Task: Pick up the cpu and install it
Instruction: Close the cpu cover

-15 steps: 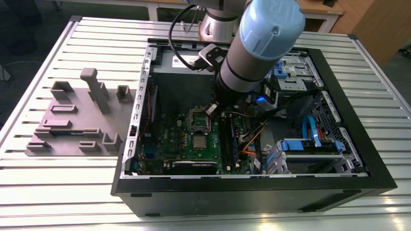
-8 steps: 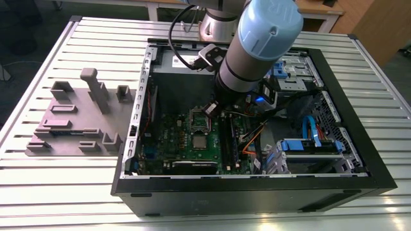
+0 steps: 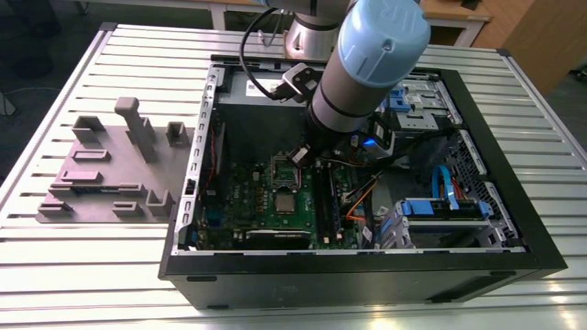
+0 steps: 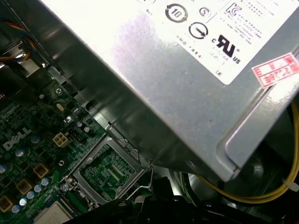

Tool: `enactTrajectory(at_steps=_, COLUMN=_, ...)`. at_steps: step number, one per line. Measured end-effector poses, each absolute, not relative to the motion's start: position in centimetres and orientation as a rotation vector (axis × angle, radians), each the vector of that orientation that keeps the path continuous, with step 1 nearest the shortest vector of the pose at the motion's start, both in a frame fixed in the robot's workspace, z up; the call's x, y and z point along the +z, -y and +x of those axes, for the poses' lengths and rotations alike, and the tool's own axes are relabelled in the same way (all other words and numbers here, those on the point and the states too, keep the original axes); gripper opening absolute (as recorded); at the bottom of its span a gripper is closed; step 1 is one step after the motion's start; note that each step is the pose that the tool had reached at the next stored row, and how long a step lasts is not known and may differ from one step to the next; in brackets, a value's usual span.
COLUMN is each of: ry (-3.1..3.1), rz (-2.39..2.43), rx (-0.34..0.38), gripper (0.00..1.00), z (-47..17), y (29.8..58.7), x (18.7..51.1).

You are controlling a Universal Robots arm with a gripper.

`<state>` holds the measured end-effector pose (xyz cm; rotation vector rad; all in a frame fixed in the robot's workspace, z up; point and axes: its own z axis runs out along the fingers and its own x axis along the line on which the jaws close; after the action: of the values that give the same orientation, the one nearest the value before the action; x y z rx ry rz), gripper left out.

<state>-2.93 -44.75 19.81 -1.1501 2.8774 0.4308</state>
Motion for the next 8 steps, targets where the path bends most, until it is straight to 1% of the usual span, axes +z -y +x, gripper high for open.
enactTrajectory(at_steps=8, ry=-2.875, rz=-1.149, rx=0.436, gripper=0.1, z=-3.15, y=44.79, x=19.94)
